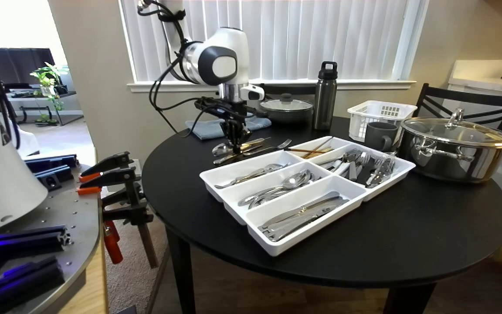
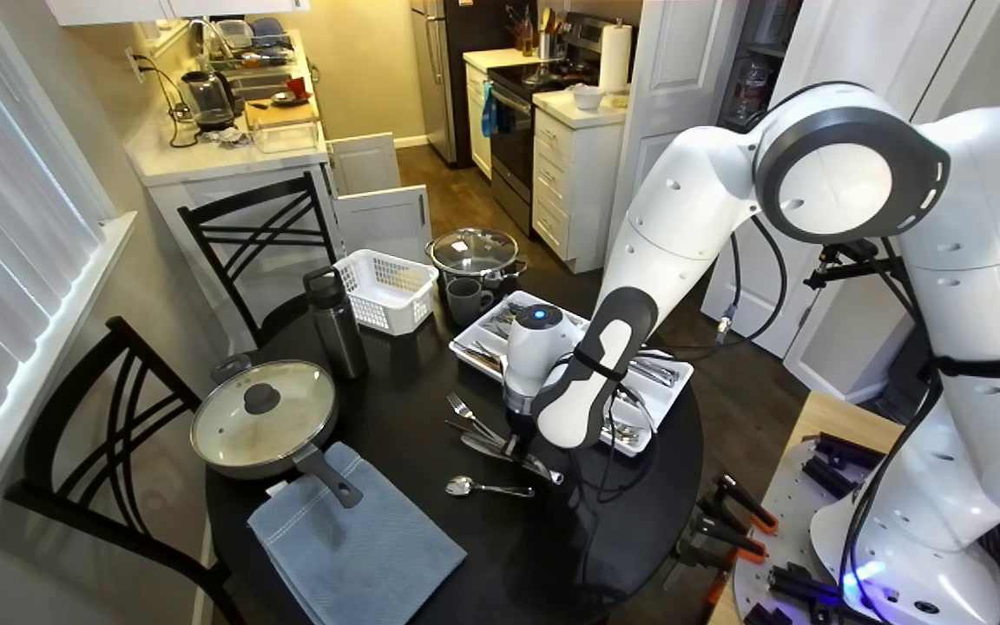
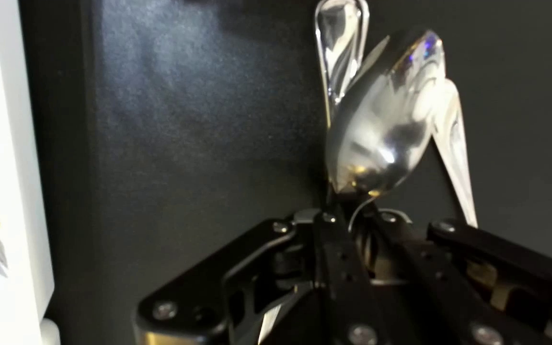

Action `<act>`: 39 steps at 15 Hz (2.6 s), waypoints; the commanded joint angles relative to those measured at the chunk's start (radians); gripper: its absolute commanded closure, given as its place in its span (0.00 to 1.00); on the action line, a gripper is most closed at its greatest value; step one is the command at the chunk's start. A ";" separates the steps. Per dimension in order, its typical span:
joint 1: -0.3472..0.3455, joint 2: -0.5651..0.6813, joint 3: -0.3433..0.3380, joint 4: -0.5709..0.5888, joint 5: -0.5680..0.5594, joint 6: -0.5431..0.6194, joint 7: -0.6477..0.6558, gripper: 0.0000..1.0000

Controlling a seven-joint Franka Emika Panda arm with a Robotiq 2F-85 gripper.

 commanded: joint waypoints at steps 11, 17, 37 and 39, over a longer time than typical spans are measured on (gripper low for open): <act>-0.031 -0.180 0.051 -0.055 0.007 -0.190 -0.090 0.98; 0.052 -0.154 -0.039 -0.031 -0.107 -0.387 -0.025 0.98; 0.042 -0.100 -0.031 0.008 -0.143 -0.391 -0.068 0.00; 0.030 -0.085 -0.022 0.003 -0.130 -0.324 -0.081 0.00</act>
